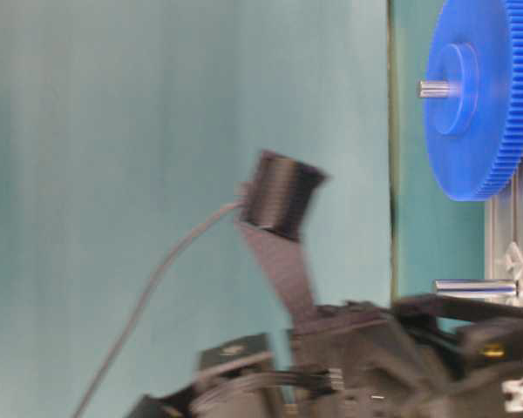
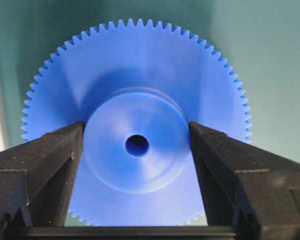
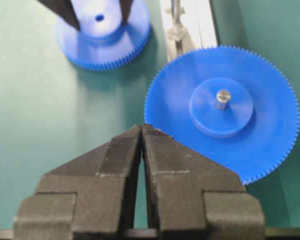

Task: Insert the small gear onto the shaft.
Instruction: 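Lift the small blue gear with the left gripper, then carry the gear to the empty shaft beside the large gear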

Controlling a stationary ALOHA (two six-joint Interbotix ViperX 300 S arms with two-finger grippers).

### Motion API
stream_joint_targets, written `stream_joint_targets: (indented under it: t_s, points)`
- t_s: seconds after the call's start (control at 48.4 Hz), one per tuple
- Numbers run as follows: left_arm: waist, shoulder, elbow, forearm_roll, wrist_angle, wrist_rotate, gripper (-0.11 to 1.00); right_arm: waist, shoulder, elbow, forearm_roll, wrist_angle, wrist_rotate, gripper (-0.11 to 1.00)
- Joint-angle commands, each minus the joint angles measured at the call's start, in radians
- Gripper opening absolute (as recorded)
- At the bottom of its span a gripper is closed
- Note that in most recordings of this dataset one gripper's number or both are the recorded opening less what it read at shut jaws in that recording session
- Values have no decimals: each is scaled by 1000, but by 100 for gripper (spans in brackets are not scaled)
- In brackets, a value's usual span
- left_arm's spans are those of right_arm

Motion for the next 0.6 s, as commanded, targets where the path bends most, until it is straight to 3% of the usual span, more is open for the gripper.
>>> stream_joint_targets:
  t_s: [0.0,0.351,0.579]
  points:
    - [-2,-72,-32,2,0,18,72,-2,-3,-11,0,-8,9,11]
    - [43,-212,-23,2,64,40,72,-2,-6,2,2,-37,9,11]
    - [97,-275,-25,2,67,115,72,-2,-6,8,2,-57,11,11]
